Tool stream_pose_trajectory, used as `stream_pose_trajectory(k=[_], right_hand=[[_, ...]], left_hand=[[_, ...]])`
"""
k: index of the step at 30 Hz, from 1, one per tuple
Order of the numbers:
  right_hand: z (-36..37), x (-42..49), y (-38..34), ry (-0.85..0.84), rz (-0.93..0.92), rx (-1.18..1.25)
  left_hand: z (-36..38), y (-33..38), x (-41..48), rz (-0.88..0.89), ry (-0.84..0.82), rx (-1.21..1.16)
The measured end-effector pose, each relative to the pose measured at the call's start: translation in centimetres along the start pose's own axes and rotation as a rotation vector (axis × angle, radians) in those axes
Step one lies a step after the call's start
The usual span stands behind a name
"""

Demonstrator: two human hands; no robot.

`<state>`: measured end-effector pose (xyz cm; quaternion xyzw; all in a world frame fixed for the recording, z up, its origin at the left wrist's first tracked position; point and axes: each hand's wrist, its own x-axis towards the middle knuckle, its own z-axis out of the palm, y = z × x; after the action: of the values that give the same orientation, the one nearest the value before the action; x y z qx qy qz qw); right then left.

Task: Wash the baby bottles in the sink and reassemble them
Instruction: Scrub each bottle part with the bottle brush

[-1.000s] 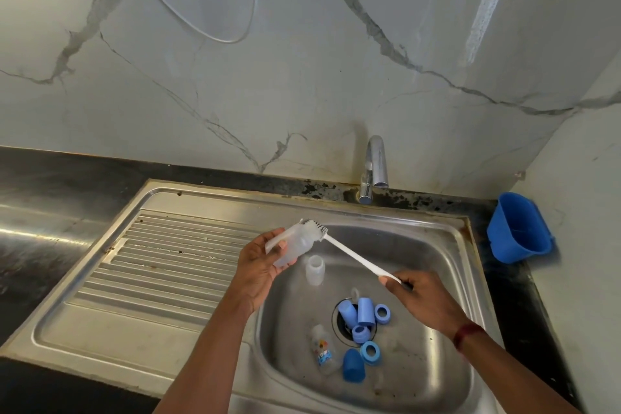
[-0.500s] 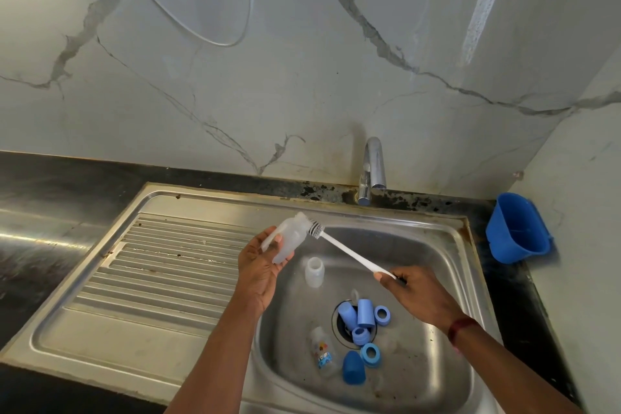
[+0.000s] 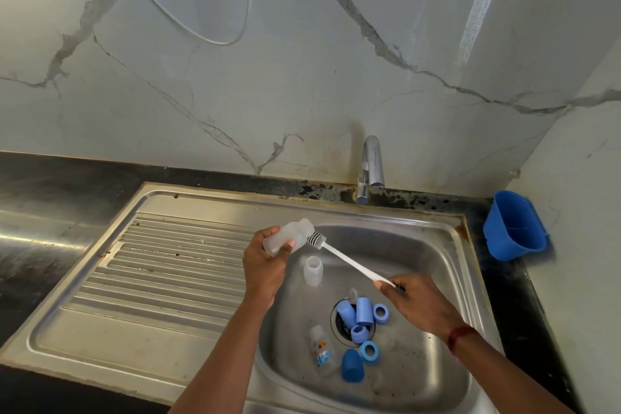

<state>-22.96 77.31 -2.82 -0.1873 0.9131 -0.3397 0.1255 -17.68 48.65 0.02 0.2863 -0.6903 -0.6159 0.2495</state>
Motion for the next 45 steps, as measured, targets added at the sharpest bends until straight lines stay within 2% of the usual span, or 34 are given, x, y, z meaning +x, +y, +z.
stream_pose_trajectory(k=[4,8,11,15,19,22,29,33,36,40,45], right_hand=[[0.1,0.0,0.3,0.002,0.009,-0.021],[0.3,-0.1,0.2,-0.015,0.017,-0.024],[0.6,-0.6,0.1,-0.021,0.027,-0.004],[0.2,-0.9,-0.1,0.035,0.025,0.046],[0.4,-0.9,-0.5,0.046,-0.002,0.055],[0.8,-0.8,-0.6,0.064,-0.008,0.062],[0.6,-0.4,-1.4,0.091,-0.004,0.028],[0.4,-0.4,-2.3,0.115,0.012,0.051],[0.4,-0.4,-1.9,0.137,0.023,0.074],[0.8,-1.2,-0.8,0.103,-0.044,0.085],[0.7,-2.3,-0.1,0.080,-0.159,0.041]], left_hand=[[0.4,-0.3,-0.2,0.097,0.029,0.165],[0.8,-0.8,-0.4,0.283,0.058,0.356],[0.6,-1.0,-0.1,0.297,0.115,0.396],[0.0,-1.2,0.4,0.081,0.123,0.302],[0.6,-0.5,-0.2,-0.299,0.105,-0.131],[1.1,0.5,-1.2,-0.484,0.047,-0.337],[1.5,0.3,-2.3,-0.607,-0.100,-0.436],[1.6,-0.2,-2.7,-0.621,-0.123,-0.422],[1.4,0.0,-2.8,-0.656,-0.161,-0.513],[0.9,0.2,-2.1,-0.675,-0.267,-0.692],[0.3,0.0,-0.5,-0.664,-0.229,-0.767]])
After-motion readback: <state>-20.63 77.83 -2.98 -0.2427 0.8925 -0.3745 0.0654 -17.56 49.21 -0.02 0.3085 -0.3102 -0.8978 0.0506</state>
